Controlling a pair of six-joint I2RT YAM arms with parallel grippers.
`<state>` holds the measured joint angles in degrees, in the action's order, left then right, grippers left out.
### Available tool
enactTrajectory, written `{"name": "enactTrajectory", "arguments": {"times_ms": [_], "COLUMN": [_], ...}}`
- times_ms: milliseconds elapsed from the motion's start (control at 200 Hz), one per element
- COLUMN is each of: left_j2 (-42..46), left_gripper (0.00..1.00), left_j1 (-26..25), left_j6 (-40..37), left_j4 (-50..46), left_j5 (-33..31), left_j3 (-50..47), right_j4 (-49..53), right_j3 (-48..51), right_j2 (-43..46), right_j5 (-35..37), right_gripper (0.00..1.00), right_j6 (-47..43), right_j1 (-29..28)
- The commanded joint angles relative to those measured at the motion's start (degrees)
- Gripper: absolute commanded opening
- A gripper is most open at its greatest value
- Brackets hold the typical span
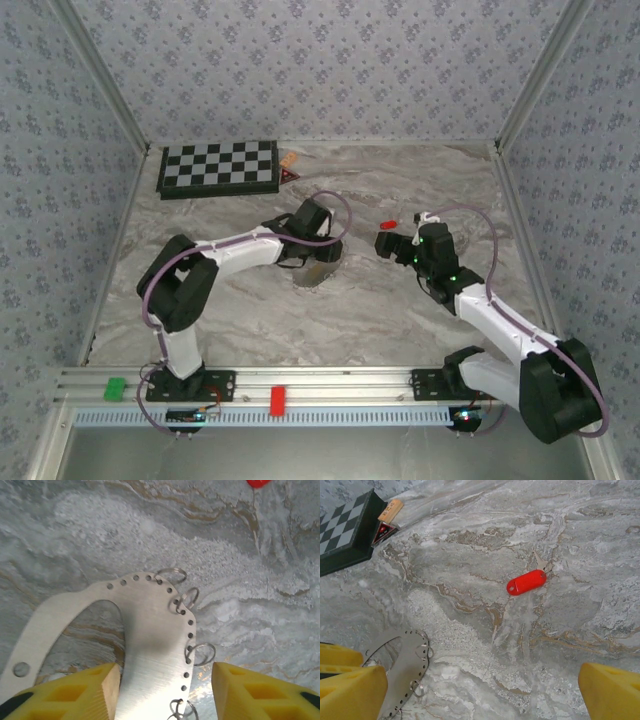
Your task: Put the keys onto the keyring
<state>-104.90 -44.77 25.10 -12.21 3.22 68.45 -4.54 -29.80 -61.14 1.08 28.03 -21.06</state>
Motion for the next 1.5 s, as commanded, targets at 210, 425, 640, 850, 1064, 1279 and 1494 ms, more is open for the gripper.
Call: {"name": "enactTrajectory", "arguments": {"times_ms": [210,425,640,850,1064,1279,1494], "left_j2": [-6.0,-9.2,-11.1,-12.7,-14.7,-15.5,-14.6], "left_gripper": [0.32,0.32,0.32,0.33,0.32,0.33,0.32], "left_j1": [-1.1,-1.0,-0.4,0.5,1.0,0.7,0.0], "left_j6": [-1.0,-1.9,-1.9,-1.9,-1.4,-1.2,-1.2], "left_j4": [-0.2,-0.5,-0.8,-0.8,-0.3,-0.1,0.4], "left_j5": [2.5,2.5,1.2,0.7,3.0,6.5,6.9], "left_j3": [5.6,8.9,11.3,13.0,14.3,14.4,13.1], "right_j4": [-2.2,-2.4,-2.7,-2.6,-2.2,-2.1,-2.2], "right_j3": [1.6,1.9,1.9,1.9,1.9,1.9,1.9], "right_j2": [1.3,1.7,1.5,1.7,2.2,1.9,1.7], "right_j5": [0.9,1.3,0.7,0.5,1.0,1.0,1.2], "right_gripper": [1.0,1.0,0.99,0.99,1.0,1.0,1.0], "right_j6": [1.4,1.3,1.3,1.4,1.3,1.3,1.3], "right_j1": [0.2,0.2,0.2,0.1,0.1,0.1,0.1]}}
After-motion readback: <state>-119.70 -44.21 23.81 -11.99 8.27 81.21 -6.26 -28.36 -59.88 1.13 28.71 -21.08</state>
